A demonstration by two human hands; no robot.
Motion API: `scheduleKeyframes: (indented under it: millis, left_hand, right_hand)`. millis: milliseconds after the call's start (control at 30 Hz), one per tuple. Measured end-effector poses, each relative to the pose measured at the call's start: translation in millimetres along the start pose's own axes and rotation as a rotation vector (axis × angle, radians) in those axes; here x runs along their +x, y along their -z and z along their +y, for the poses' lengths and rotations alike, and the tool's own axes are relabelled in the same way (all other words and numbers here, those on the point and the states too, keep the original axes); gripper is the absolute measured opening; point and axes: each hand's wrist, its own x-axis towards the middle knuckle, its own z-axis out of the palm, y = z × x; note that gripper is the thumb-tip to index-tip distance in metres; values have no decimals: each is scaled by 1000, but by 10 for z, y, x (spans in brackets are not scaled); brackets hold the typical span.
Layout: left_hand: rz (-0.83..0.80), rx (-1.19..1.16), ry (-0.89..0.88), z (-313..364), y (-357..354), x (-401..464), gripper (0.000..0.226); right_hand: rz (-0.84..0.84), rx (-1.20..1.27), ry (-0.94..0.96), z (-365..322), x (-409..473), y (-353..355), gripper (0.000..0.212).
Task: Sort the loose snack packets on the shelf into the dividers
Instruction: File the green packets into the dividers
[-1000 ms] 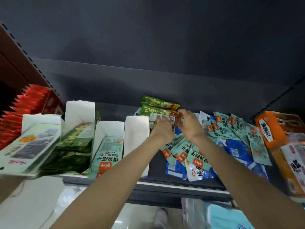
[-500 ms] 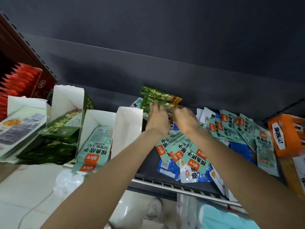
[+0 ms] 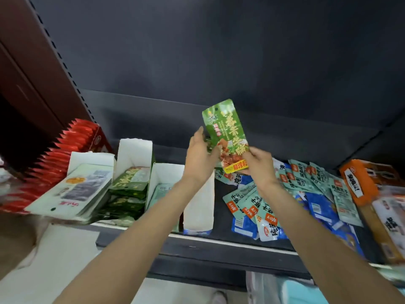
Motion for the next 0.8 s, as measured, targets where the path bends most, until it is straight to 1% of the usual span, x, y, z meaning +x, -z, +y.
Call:
scheduleKeyframes:
  millis: [67, 133, 167, 233, 300, 367, 467, 533, 567, 600, 667, 700, 733, 800]
  left_hand:
    - [20, -84, -13, 24, 347, -75, 59]
    - [73, -66, -66, -12, 699, -161, 51]
    - [95, -48, -100, -38, 873, -208, 42]
    - [119, -16, -160, -83, 1211, -309, 22]
    - [115, 29, -198, -146, 1530, -406, 15]
    - [96, 65, -209, -224, 1812, -494, 14]
    - [123, 110, -247, -328, 2139, -615, 16]
    - [176, 81, -268, -361, 2288, -688, 22]
    - [187, 74, -267, -375, 2347, -710, 23]
    - [173, 95, -263, -404, 2395, -723, 20]
    - [88, 224, -237, -501, 2455, -719, 11]
    - [41, 294, -225, -566, 2465, -709, 11]
    - [-1, 348, -217, -632, 2465, -707, 10]
    - [-75, 440, -201, -765, 2437, -704, 3]
  right_hand:
    - [-10, -21, 28, -185, -179, -220, 23]
    - [-35, -32, 78, -310, -325, -449, 31]
    - [-56, -40, 116, -370, -387, -563, 30]
    - [-111, 0, 198, -520, -582, -789, 9]
    - [-137, 45, 251, -657, -758, -1009, 15]
    - [-125, 23, 311, -740, -873, -1231, 10]
    - [-89, -41, 332, -769, -953, -1554, 36]
    - [-83, -100, 352, -736, -1024, -1736, 41]
    - [-71, -127, 361, -696, -1047, -1809, 41]
    - [-77, -159, 365, -678, -1088, -1864, 35]
    - [-117, -223, 314, -623, -1108, -1952, 11]
    - [-137, -251, 288, -613, -1120, -1971, 13]
    - [-158, -264, 277, -610, -1131, -1976, 19]
    - [-183, -262, 298, -634, -1162, -1945, 26]
